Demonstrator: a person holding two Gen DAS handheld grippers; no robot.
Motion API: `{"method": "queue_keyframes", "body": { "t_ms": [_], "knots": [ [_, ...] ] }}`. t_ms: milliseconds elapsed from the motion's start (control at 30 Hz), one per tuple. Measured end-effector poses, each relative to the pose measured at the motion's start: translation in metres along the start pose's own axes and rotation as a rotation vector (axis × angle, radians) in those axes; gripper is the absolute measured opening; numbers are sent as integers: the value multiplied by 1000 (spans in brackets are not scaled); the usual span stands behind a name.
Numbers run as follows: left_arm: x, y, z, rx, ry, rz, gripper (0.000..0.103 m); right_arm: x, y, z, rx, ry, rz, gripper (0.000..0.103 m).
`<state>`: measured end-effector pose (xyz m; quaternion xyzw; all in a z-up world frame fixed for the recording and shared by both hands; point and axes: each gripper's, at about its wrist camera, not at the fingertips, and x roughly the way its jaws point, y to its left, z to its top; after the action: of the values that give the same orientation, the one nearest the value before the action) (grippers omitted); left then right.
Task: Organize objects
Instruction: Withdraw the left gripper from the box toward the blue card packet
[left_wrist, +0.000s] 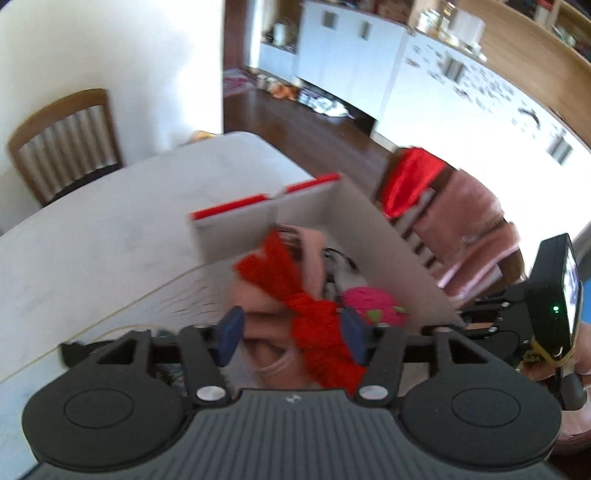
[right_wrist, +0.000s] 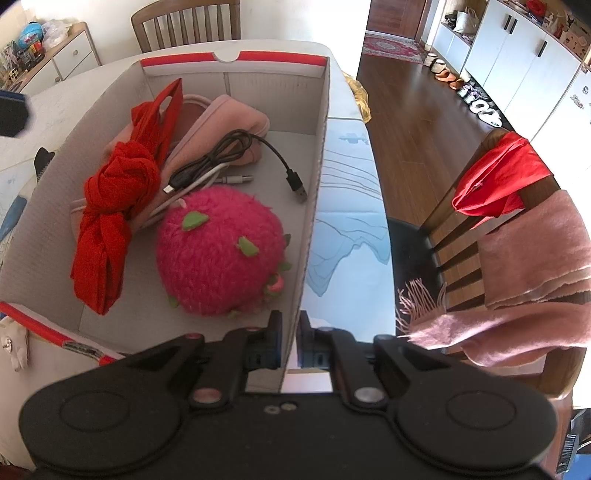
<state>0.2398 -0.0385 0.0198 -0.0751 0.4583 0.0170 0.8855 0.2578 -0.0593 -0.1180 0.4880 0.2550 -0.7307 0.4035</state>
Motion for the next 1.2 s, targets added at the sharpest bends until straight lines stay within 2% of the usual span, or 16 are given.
{"method": "queue_keyframes", "body": {
  "t_ms": [300, 400, 600, 733, 967, 1000, 1200],
  "knots": [
    [-26, 57, -44, -130, 19, 126, 73, 2, 0, 1, -14, 5, 7, 7],
    [-23, 68, -63, -181, 44, 138, 81, 2, 1, 1, -18, 8, 10, 7],
    [-4, 87, -103, -300, 117, 167, 86, 3, 0, 1, -17, 15, 22, 7],
    [12, 97, -129, -404, 168, 161, 97, 4, 0, 1, -25, 19, 24, 7],
    [37, 106, -160, -530, 233, 172, 103, 6, 0, 1, -34, 24, 29, 7],
    [40, 107, -162, -543, 238, 178, 103, 6, 0, 1, -83, 25, 47, 7],
    [58, 104, -172, -553, 274, 233, 103, 8, 1, 1, -97, 29, 49, 7]
  ]
}}
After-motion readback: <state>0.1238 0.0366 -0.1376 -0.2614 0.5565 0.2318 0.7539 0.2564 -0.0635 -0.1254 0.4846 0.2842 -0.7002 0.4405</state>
